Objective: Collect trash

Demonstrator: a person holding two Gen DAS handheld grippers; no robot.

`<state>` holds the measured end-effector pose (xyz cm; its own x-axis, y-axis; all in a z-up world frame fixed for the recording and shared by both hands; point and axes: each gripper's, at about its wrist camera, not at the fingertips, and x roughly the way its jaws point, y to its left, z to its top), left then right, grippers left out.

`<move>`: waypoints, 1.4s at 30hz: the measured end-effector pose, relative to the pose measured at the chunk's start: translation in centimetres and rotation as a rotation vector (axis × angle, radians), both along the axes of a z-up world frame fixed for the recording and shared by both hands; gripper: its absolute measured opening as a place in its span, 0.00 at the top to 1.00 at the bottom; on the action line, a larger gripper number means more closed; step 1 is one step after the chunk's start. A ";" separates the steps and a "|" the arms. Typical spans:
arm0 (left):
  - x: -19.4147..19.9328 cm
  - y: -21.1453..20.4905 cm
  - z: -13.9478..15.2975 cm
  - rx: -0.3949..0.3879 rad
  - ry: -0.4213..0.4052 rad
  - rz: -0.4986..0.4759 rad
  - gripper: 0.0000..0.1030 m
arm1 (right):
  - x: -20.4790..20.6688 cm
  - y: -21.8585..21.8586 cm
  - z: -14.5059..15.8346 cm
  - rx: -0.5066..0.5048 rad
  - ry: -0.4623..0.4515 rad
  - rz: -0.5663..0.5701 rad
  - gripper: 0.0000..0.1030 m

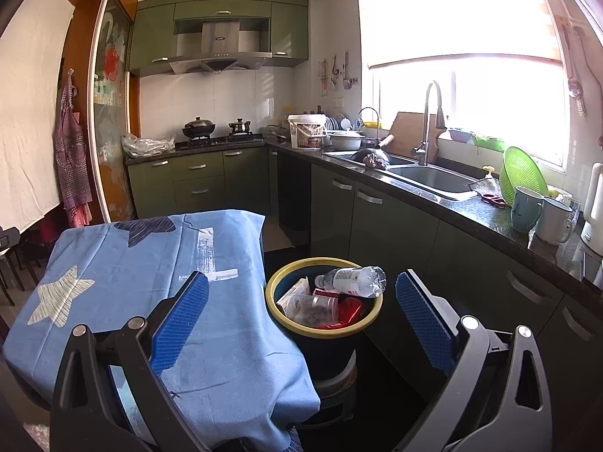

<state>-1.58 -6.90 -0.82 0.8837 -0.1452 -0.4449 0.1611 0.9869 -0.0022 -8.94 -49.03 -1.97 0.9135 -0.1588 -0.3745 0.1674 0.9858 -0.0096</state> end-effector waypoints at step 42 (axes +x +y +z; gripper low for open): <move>-2.5 1.7 0.2 0.007 0.005 0.050 0.06 | 0.0 0.6 0.3 0.015 -0.022 0.054 0.05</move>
<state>-4.10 -5.21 -0.62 0.8874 -0.0980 -0.4505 0.1120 0.9937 0.0045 -8.91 -48.45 -1.63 0.9289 -0.1032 -0.3557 0.1135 0.9935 0.0082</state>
